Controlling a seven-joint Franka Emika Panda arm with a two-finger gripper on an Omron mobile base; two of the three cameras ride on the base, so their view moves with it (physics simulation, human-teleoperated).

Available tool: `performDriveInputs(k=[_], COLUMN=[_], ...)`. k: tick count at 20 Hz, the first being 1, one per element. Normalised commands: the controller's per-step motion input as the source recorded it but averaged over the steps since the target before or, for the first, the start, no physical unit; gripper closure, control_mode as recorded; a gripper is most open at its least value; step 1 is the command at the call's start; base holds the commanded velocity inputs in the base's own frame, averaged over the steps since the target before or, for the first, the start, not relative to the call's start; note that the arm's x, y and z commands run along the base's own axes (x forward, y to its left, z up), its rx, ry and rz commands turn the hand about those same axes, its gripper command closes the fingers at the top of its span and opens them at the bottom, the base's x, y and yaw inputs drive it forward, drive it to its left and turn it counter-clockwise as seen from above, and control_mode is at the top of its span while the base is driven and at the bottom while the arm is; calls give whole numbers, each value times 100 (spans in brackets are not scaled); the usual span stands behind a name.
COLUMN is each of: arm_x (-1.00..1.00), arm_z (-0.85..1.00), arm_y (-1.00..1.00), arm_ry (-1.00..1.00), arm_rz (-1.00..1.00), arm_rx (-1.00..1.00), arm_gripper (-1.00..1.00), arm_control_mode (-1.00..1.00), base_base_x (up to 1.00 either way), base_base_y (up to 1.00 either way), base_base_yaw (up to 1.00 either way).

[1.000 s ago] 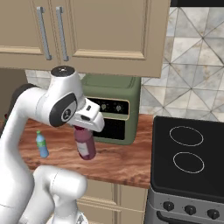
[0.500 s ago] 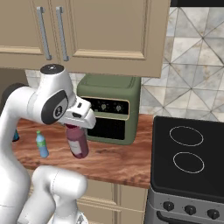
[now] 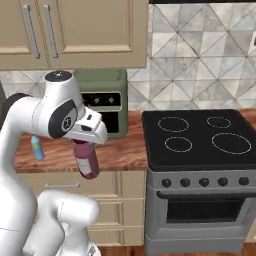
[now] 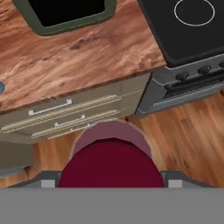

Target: Place the drinks on the dining counter in a tight cluster.

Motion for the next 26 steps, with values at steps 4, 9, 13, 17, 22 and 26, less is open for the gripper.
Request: performDriveInputs(k=[4,9,13,17,22,26], arm_x=[0,0,0,0,0,0], arm_z=[0,0,0,0,0,0], arm_y=[0,0,0,0,0,0], arm_ry=[0,0,0,0,0,0], arm_rz=[0,0,0,0,0,0], arm_rx=[0,0,0,0,0,0], arm_gripper=[100,100,100,100,100,100], arm_control_mode=[100,100,100,100,100,100], base_base_x=[-73,-6,0,2,3,0], base_base_y=[0,0,0,-18,-12,0], base_base_yaw=[-77,-98,-100,-93,-96,-100])
